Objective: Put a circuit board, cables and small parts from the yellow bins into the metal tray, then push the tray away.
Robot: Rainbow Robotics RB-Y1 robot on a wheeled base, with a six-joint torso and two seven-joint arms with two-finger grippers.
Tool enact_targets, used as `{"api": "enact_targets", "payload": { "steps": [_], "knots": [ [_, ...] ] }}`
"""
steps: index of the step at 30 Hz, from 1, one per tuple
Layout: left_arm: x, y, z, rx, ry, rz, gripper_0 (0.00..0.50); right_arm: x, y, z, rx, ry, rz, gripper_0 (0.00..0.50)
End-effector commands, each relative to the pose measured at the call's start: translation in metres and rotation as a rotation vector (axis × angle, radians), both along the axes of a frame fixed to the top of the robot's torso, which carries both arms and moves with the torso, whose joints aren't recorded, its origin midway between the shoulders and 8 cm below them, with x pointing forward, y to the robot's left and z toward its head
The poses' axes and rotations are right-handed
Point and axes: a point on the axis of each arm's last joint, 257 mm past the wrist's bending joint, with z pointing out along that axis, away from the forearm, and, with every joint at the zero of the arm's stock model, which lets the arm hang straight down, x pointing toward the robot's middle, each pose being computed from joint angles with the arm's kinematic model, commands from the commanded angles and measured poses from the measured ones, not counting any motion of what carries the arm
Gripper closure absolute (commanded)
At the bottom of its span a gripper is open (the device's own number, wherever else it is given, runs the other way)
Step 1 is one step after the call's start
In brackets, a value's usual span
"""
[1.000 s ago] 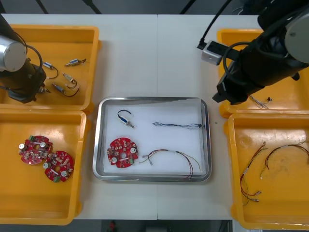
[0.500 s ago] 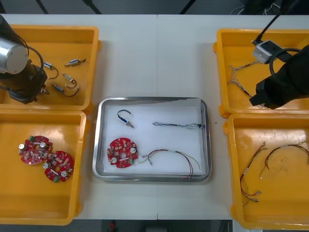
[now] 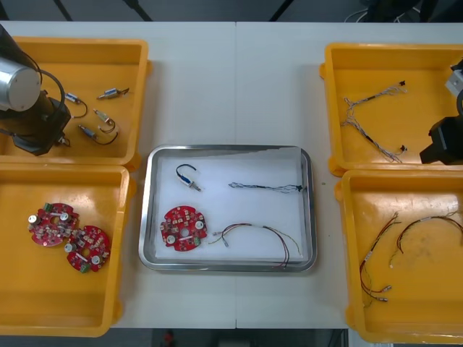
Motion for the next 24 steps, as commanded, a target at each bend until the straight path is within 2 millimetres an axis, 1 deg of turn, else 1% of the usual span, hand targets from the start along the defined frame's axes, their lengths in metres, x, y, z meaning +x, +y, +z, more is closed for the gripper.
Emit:
{"api": "enact_targets", "payload": {
  "steps": [1, 5, 10, 13, 18, 20, 21, 24],
  "knots": [
    [0.012, -0.015, 0.013, 0.034, -0.011, -0.098, 0.5, -0.004, -0.046, 0.01, -0.027, -0.009, -0.103, 0.0],
    [0.015, -0.013, 0.023, 0.057, -0.024, -0.118, 0.5, -0.004, -0.058, 0.002, -0.002, 0.001, -0.139, 0.0],
    [0.015, -0.011, 0.047, 0.081, -0.019, -0.129, 0.5, -0.002, -0.068, -0.01, 0.013, 0.006, -0.17, 0.0],
    [0.012, -0.012, 0.063, 0.088, -0.01, -0.138, 0.5, -0.001, -0.069, -0.018, 0.028, 0.003, -0.174, 0.0],
    [0.003, -0.012, 0.08, 0.115, 0.015, -0.161, 0.5, -0.004, -0.073, -0.026, 0.022, 0.01, -0.182, 0.0],
    [0.0, -0.014, 0.089, 0.13, 0.024, -0.177, 0.5, -0.004, -0.072, -0.028, 0.025, 0.012, -0.178, 0.0],
    [-0.002, -0.015, 0.091, 0.13, 0.027, -0.179, 0.5, -0.005, -0.072, -0.028, 0.026, 0.014, -0.177, 0.0],
    [-0.007, -0.026, 0.107, 0.124, 0.03, -0.207, 0.5, -0.007, -0.068, -0.03, 0.031, 0.022, -0.17, 0.0]
  ]
}}
